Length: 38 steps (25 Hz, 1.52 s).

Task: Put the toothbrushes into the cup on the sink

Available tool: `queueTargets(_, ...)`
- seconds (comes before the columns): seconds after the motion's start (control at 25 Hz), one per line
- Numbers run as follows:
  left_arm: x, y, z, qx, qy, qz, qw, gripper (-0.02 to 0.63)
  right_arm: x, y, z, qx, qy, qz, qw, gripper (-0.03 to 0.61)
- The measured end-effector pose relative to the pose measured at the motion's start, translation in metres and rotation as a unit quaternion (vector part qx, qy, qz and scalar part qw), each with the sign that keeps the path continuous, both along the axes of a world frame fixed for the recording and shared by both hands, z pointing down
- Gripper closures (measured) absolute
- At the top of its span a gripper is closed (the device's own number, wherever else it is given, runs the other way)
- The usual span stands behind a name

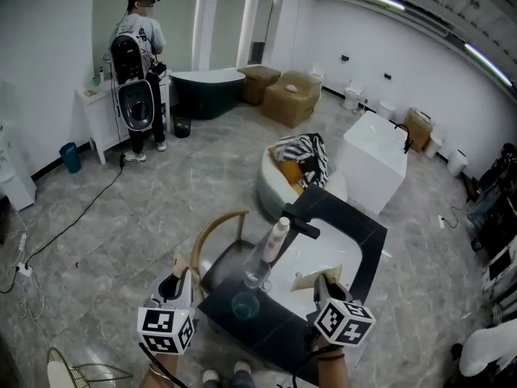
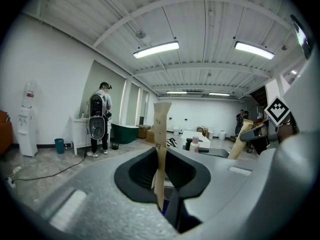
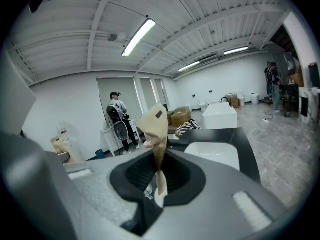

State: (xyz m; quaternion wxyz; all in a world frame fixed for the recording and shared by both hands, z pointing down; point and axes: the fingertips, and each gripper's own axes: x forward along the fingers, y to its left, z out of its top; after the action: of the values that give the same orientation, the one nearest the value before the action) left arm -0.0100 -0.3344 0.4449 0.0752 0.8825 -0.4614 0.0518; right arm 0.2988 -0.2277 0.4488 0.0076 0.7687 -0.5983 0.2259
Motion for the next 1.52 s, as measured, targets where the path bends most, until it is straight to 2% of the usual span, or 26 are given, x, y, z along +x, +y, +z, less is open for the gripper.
queueTargets(0.84, -0.09, 0.003, 0.002, 0.001, -0.003, -0.112, 0.9937, 0.569, -0.062, -0.072, -0.015, 0.019, 0.012, -0.099, 0.995, 0.548)
queueTargets(1.2, -0.13, 0.008, 0.011, -0.01, -0.005, -0.165, 0.9862, 0.569, -0.081, -0.093, 0.001, 0.004, 0.012, -0.13, 0.991, 0.549)
queueTargets(1.52, -0.147, 0.011, 0.02, -0.019, -0.012, -0.187, 0.9821, 0.569, -0.082, -0.103, 0.025, -0.021, 0.012, -0.135, 0.991, 0.548)
